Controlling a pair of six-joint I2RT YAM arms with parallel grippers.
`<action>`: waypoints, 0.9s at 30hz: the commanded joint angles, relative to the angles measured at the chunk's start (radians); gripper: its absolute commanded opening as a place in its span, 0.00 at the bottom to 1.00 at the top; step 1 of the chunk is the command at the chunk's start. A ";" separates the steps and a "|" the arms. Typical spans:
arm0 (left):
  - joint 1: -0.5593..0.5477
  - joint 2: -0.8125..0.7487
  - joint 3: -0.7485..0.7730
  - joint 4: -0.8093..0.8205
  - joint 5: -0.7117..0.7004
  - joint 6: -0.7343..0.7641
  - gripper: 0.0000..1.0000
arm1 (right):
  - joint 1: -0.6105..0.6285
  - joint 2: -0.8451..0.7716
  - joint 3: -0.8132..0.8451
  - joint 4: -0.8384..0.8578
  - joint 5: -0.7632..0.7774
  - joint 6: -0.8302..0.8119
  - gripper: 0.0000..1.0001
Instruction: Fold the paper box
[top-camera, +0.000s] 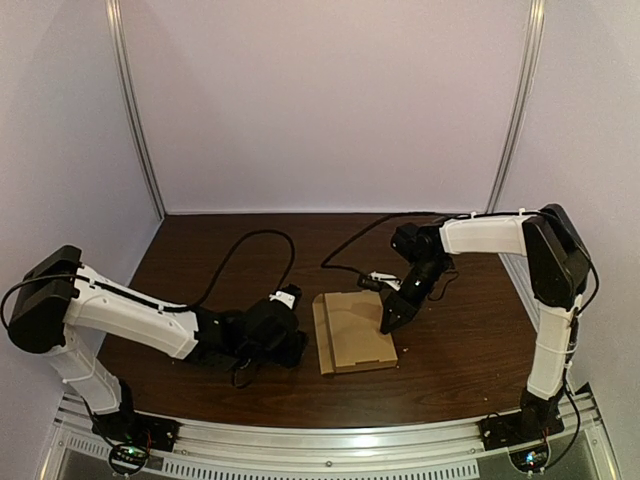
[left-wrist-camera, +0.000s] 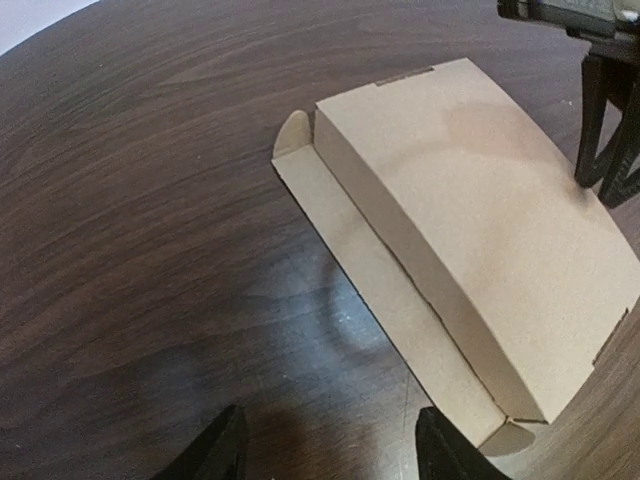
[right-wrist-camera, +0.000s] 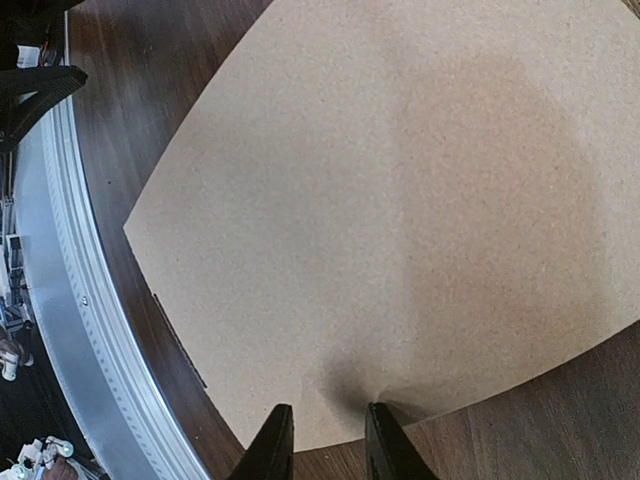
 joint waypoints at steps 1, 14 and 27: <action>0.020 0.020 -0.051 0.157 0.011 -0.151 0.62 | -0.033 0.020 -0.053 0.010 0.092 0.029 0.24; 0.074 0.119 -0.104 0.617 0.251 -0.141 0.64 | -0.046 0.026 -0.081 0.016 0.061 0.018 0.25; 0.074 0.174 0.014 0.621 0.339 -0.049 0.61 | -0.041 0.047 -0.070 0.010 -0.030 0.037 0.26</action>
